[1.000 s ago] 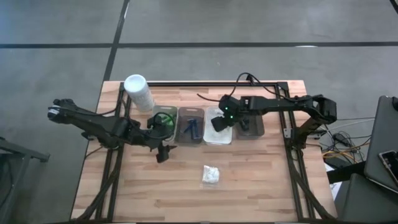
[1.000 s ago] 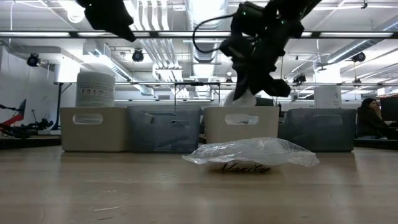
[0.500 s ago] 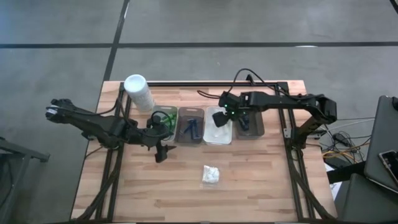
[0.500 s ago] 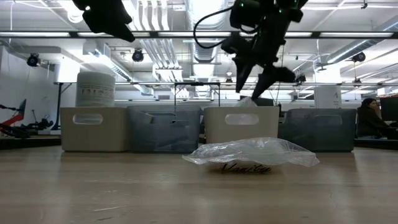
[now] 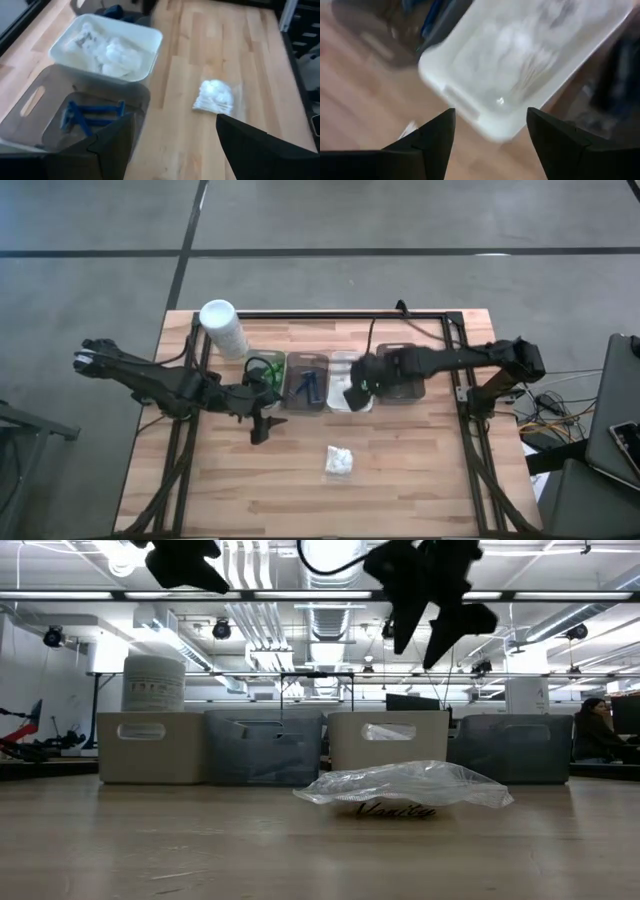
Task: Pick & Place Travel size toiletries
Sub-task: Put the white cotton pack into the white bin
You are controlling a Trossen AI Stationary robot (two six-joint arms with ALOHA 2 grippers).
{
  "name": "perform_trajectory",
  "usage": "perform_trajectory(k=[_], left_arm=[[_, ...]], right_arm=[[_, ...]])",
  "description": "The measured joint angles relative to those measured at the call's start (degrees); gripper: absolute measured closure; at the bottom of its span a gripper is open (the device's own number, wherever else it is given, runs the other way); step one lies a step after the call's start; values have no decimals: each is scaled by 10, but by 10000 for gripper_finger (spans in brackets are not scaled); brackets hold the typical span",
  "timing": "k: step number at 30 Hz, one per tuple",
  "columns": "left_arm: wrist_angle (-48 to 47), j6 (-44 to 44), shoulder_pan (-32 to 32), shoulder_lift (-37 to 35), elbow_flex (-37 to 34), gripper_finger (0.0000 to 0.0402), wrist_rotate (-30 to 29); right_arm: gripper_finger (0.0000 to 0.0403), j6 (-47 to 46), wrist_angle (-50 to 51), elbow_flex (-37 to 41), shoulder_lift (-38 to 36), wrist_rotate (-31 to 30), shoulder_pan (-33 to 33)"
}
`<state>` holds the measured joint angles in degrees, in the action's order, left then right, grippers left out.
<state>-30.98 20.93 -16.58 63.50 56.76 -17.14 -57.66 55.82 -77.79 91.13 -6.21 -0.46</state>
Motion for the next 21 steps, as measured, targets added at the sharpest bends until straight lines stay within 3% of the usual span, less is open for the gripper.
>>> perform_trajectory(k=[7, 12, 15, 21], left_arm=[[57, -13, 0, 1, -44, 118, 43], [131, -9, 0, 1, -90, 118, 88], [170, -13, 0, 1, -114, 118, 92], [186, -29, 0, 1, -138, 118, 97]], right_arm=[[178, -192, -52, 32, 0, 16, 139], [169, -322, -200, 94, 0, -8, 216], [160, -389, -275, 132, 11, -28, 243], [141, -452, -353, 168, 75, -12, 269]])
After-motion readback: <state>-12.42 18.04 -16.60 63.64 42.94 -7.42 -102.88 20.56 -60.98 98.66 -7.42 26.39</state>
